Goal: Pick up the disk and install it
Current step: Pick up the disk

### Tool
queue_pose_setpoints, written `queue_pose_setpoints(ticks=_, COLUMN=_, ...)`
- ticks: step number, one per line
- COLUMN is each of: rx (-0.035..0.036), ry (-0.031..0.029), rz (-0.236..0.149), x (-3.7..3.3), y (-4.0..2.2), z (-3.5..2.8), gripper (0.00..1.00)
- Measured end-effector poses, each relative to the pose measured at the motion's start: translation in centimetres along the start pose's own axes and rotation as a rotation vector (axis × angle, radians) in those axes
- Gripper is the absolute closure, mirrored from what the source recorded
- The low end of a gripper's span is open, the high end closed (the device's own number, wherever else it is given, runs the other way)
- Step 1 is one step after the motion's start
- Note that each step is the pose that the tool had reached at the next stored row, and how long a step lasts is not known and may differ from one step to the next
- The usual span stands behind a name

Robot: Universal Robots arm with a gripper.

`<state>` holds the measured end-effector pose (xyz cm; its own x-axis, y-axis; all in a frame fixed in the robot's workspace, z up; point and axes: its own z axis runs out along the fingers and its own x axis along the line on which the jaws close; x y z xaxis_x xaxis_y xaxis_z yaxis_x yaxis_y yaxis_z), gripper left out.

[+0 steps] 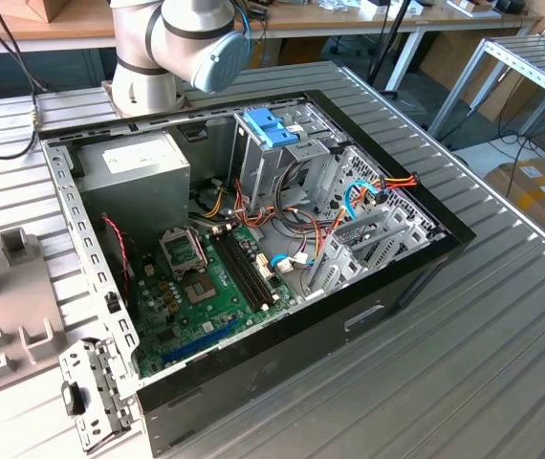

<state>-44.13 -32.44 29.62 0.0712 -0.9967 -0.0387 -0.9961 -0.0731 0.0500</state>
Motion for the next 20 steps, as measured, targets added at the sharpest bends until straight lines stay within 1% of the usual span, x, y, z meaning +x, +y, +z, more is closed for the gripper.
queue_pose_setpoints(ticks=3, rx=0.0002, ry=0.0, rz=0.0, x=0.01, y=-0.14, z=0.05, gripper=0.52)
queue_pose_setpoints(ticks=6, rx=0.0004, ry=-0.0001, rz=0.0, x=0.02, y=-0.42, z=0.12, gripper=0.52)
queue_pose_setpoints(ticks=12, rx=0.0002, ry=-0.0001, rz=0.0, x=0.03, y=-0.43, z=0.21, gripper=0.52)
queue_pose_setpoints(ticks=13, rx=0.0002, ry=0.0, rz=0.0, x=0.03, y=-0.43, z=0.22, gripper=0.6)
queue_pose_setpoints(ticks=14, rx=0.0002, ry=0.0, rz=0.0, x=0.03, y=-0.43, z=0.24, gripper=0.62)
queue_pose_setpoints(ticks=16, rx=0.0006, ry=-0.0002, rz=0.0, x=0.03, y=-0.44, z=0.26, gripper=0.62)
queue_pose_setpoints(ticks=20, rx=0.0003, ry=-0.0002, rz=0.0, x=0.02, y=-0.42, z=0.04, gripper=0.62)
